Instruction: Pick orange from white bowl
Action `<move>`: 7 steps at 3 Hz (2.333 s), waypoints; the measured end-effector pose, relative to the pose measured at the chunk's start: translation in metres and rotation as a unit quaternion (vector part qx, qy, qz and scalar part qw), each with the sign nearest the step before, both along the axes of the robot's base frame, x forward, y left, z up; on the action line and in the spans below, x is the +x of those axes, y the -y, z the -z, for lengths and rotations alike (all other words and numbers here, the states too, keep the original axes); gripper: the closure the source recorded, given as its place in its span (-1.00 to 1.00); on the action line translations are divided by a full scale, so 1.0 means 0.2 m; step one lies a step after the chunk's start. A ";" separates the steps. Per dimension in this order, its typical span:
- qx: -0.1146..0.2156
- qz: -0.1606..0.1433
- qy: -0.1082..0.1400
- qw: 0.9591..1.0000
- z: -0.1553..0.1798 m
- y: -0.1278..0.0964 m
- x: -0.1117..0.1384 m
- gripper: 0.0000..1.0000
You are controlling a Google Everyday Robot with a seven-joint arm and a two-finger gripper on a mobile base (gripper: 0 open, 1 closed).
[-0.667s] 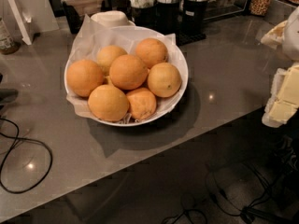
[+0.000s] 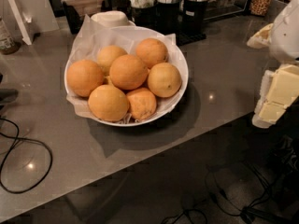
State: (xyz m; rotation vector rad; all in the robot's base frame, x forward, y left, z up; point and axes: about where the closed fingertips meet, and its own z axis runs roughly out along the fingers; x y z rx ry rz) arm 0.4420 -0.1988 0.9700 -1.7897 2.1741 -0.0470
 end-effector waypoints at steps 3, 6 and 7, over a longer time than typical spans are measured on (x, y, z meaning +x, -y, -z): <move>0.093 -0.245 -0.013 0.965 -0.02 -0.77 0.11 -1.00; 0.227 -0.346 -0.028 0.910 -0.11 -1.31 0.24 -1.00; 0.254 -0.354 -0.044 0.899 -0.06 -1.40 0.25 -1.00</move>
Offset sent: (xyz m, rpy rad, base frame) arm 0.0181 0.1606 -0.0087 0.2016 0.0908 0.5689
